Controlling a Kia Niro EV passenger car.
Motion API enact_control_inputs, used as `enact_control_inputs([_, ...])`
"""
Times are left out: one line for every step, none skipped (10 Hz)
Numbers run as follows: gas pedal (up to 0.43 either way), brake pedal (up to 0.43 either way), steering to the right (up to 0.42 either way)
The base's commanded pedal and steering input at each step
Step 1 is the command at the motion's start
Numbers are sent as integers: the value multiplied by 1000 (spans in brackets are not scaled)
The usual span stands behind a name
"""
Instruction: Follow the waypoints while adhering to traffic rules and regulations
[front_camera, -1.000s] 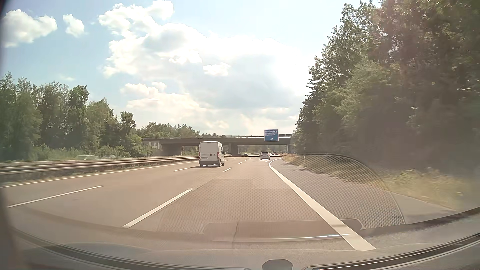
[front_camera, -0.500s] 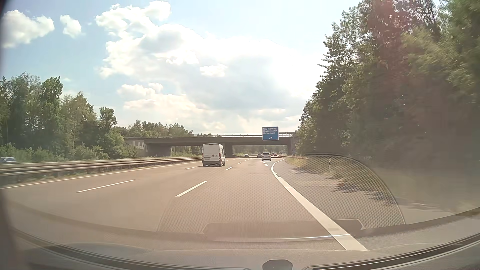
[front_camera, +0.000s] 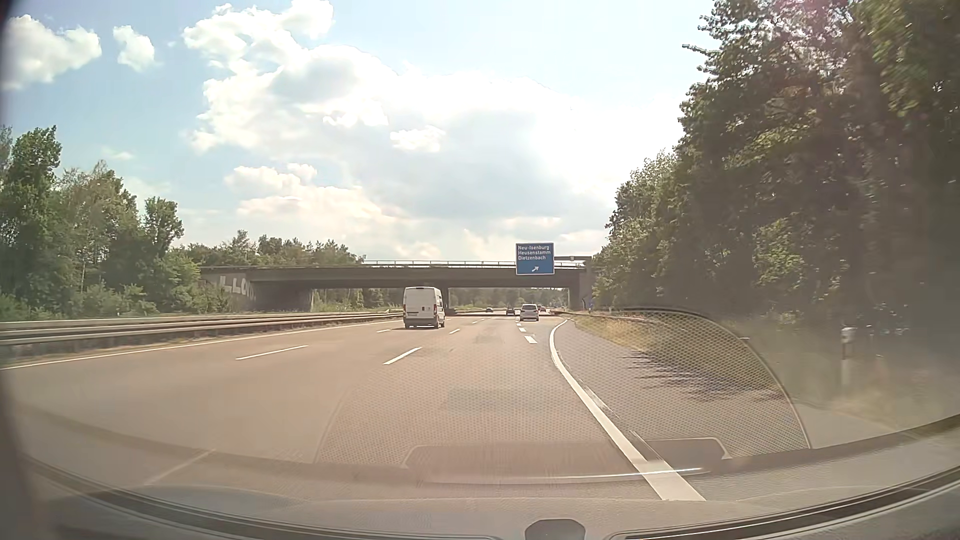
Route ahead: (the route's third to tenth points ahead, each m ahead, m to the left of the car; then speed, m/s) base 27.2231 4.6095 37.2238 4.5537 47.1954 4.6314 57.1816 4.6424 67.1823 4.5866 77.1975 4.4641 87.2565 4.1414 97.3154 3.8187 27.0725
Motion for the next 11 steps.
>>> enact_control_inputs([0,61,13])
enact_control_inputs([0,67,13])
enact_control_inputs([0,73,13])
enact_control_inputs([0,73,13])
enact_control_inputs([0,79,13])
enact_control_inputs([0,79,13])
enact_control_inputs([0,79,13])
enact_control_inputs([0,79,13])
enact_control_inputs([0,79,13])
enact_control_inputs([0,85,12])
enact_control_inputs([0,91,12])
